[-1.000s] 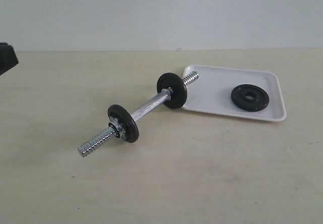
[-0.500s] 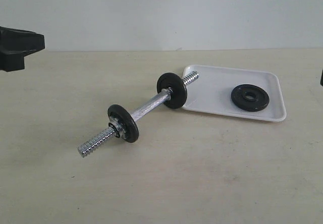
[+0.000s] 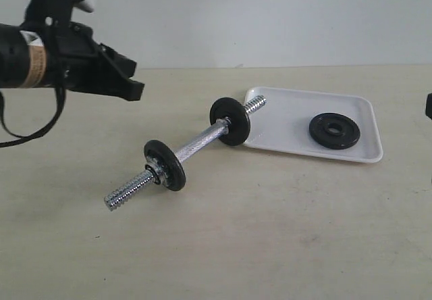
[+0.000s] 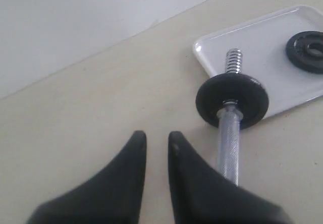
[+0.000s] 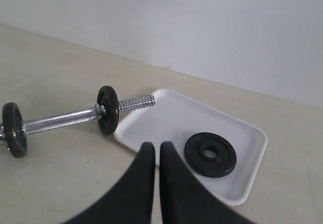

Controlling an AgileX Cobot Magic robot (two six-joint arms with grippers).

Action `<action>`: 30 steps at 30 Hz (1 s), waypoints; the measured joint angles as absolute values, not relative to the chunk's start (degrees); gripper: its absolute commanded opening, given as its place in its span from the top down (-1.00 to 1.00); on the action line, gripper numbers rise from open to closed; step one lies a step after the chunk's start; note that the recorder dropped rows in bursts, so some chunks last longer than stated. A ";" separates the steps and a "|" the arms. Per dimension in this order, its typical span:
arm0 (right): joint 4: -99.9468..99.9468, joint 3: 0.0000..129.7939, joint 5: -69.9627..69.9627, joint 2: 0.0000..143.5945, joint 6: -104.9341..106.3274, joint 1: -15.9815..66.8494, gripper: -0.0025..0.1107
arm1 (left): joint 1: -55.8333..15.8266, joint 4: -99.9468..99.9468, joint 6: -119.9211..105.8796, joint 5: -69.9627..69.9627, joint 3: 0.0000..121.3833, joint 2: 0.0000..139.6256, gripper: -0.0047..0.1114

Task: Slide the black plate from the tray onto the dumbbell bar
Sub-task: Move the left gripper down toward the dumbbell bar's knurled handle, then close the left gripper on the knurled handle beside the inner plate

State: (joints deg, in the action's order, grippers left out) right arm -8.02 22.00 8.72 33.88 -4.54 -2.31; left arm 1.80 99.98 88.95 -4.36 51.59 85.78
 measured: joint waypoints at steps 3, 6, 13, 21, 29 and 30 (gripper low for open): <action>-8.13 22.00 9.87 33.88 -2.99 -2.31 0.77 | -1.16 99.98 85.39 -6.76 57.98 91.95 0.35; -8.13 22.00 10.77 33.88 -2.37 -2.31 0.31 | -2.79 99.98 82.86 -11.74 63.07 97.26 -0.20; -8.13 22.00 10.88 33.88 -2.25 -2.31 0.14 | -4.47 99.98 83.69 -12.75 69.20 103.73 -0.20; -7.49 22.04 11.00 33.88 -3.63 -2.31 0.14 | -4.71 99.98 84.12 -14.11 71.19 109.93 -0.21; -7.49 22.04 11.00 33.88 -3.83 -2.31 0.14 | -6.31 99.98 82.86 -14.24 71.72 113.22 -0.21; -7.49 22.04 11.00 33.88 -3.83 -2.31 0.14 | -6.43 99.98 82.43 -14.09 71.72 113.25 -0.21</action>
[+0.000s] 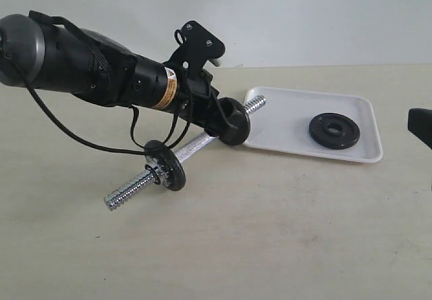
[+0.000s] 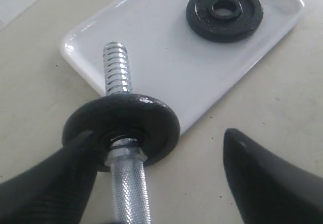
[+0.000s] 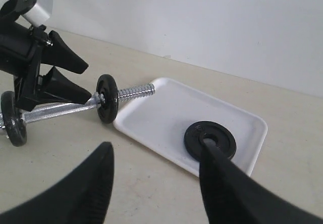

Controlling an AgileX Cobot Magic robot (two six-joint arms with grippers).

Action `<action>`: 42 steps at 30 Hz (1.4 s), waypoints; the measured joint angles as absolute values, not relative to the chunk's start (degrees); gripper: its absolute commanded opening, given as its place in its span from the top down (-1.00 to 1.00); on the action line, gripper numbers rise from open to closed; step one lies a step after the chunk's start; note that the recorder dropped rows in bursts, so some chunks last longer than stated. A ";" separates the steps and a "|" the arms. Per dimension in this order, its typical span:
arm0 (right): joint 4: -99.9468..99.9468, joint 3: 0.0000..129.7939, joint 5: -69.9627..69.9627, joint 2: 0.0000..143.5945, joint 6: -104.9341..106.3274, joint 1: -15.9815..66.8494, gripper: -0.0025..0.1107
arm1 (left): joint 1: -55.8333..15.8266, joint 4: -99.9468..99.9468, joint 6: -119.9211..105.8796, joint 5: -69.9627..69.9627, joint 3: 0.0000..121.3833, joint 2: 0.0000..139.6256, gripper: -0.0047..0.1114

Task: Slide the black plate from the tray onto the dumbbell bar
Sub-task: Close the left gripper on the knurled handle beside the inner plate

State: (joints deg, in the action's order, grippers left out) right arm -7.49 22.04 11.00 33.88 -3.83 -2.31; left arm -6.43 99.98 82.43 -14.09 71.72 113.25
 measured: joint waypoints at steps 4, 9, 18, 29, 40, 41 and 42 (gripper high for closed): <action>-7.49 22.04 11.00 33.88 -3.83 -2.31 0.14 | -6.42 100.07 81.09 -13.17 71.92 113.62 -0.21; -7.49 22.04 11.00 33.88 -3.83 -2.31 0.14 | -6.42 100.07 78.03 -13.02 71.92 114.00 -0.21; -7.39 22.04 11.00 33.88 -3.99 -2.31 0.14 | -6.42 100.07 76.90 -11.06 71.92 115.44 -0.21; -7.39 22.04 11.00 33.88 -3.99 -2.31 0.14 | -6.42 100.07 76.90 -7.22 71.92 118.85 -0.21; -7.39 22.04 11.00 33.88 -4.11 -2.31 0.14 | -6.42 100.07 75.88 -4.98 72.19 120.80 -0.21; -7.39 22.04 11.00 33.88 -4.11 -2.31 0.14 | -6.42 100.07 75.88 -4.98 72.58 121.20 -0.21; -7.39 22.04 11.00 33.88 -4.11 -2.31 0.14 | -6.42 100.07 75.88 -4.98 72.89 121.34 -0.21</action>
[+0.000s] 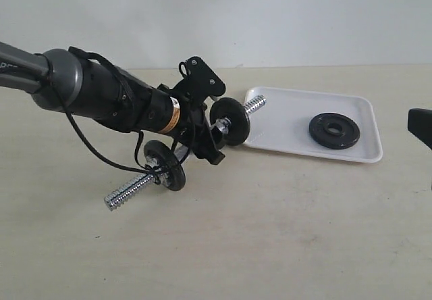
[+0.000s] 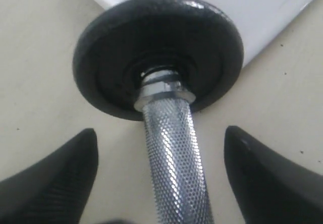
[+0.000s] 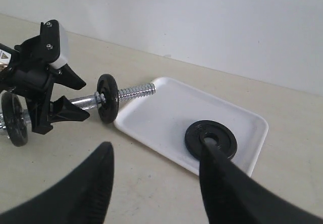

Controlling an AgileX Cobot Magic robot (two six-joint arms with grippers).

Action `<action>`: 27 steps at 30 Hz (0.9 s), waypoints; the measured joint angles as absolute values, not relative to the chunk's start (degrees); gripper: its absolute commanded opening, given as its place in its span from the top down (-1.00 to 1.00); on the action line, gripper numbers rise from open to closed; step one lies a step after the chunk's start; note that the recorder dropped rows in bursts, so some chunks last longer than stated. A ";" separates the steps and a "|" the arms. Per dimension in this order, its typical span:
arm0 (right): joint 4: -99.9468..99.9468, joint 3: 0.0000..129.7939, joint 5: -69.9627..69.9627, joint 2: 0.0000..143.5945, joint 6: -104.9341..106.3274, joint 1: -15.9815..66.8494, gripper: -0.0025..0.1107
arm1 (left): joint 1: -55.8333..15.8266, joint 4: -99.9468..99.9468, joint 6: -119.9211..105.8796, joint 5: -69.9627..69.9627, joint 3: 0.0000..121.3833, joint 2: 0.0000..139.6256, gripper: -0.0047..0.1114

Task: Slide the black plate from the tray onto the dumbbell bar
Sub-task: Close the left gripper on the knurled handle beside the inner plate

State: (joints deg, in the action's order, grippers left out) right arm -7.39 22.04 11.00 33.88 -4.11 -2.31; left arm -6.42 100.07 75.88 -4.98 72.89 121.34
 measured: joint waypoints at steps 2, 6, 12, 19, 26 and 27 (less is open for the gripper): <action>-7.39 22.04 11.11 33.88 -4.11 -2.31 0.14 | -6.42 100.07 75.78 -5.10 73.83 121.99 -0.21; -7.27 22.04 11.11 33.88 -4.11 -2.31 0.14 | -6.42 100.07 75.78 -5.10 75.80 122.75 -0.21; -7.27 22.04 11.11 33.88 -4.11 -2.31 0.14 | -6.42 100.07 76.31 -5.21 76.94 123.84 -0.21; -7.27 22.04 11.22 33.88 -4.11 -2.31 0.14 | -6.42 100.07 78.11 -6.83 76.94 125.60 -0.21; -7.16 22.04 11.22 33.88 -4.11 -2.31 0.14 | -6.42 100.07 78.35 -7.17 77.41 126.56 -0.21; -7.16 22.04 11.22 33.88 -4.11 -2.31 0.14 | -6.42 100.07 78.35 -7.17 77.48 126.56 -0.21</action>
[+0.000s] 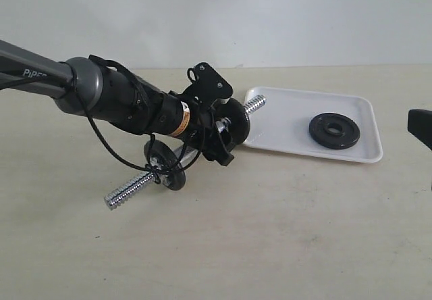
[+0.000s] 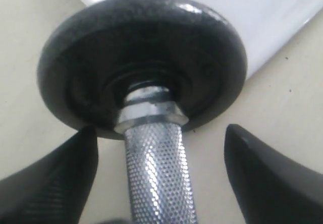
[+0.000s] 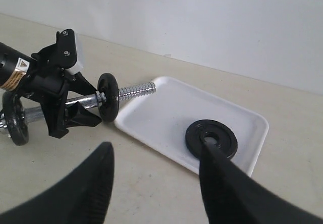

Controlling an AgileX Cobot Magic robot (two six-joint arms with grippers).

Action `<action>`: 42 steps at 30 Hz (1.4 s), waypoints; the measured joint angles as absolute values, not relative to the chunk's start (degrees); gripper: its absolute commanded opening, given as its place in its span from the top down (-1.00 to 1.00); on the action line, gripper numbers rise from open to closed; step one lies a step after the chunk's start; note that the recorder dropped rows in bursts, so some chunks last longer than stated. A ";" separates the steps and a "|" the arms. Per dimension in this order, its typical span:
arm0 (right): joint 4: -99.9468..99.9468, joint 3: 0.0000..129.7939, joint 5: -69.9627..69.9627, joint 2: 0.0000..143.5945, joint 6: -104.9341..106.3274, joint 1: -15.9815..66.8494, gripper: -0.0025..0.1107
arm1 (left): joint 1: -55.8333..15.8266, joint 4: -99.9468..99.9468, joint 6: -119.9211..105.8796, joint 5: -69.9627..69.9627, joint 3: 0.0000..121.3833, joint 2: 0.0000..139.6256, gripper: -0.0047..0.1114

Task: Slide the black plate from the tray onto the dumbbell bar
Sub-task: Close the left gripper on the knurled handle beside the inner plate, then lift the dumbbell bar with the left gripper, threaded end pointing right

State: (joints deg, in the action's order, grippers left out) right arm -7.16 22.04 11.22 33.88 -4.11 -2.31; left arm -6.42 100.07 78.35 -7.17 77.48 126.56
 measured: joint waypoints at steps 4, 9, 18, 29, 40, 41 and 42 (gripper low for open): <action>-7.06 22.04 11.22 33.88 -4.11 -2.31 0.14 | -6.42 100.07 78.35 -6.88 77.48 126.56 -0.21; -7.06 22.04 11.22 33.88 -4.11 -2.31 0.14 | -6.42 100.07 78.35 -6.53 77.48 126.65 -0.21; -7.06 22.04 11.22 33.88 -4.11 -2.31 0.14 | -6.65 99.96 78.35 -1.81 73.63 125.47 -0.21; -7.06 22.04 11.22 33.88 -4.11 -2.31 0.14 | -6.68 99.49 79.29 2.33 71.28 125.25 0.42; -7.06 22.04 11.33 33.88 -4.11 -2.31 0.15 | -6.57 99.60 78.62 2.93 71.28 125.36 0.85; -7.06 22.04 11.33 33.88 -4.11 -2.31 0.15 | -6.57 99.60 78.58 2.93 71.28 125.36 0.85; -7.06 22.04 11.33 33.88 -4.11 -2.31 0.15 | -6.57 99.60 78.48 2.93 71.28 125.36 0.85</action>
State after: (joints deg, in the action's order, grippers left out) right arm -7.06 22.04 11.33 33.88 -4.11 -2.31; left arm -6.57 99.60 78.48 2.93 71.28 125.36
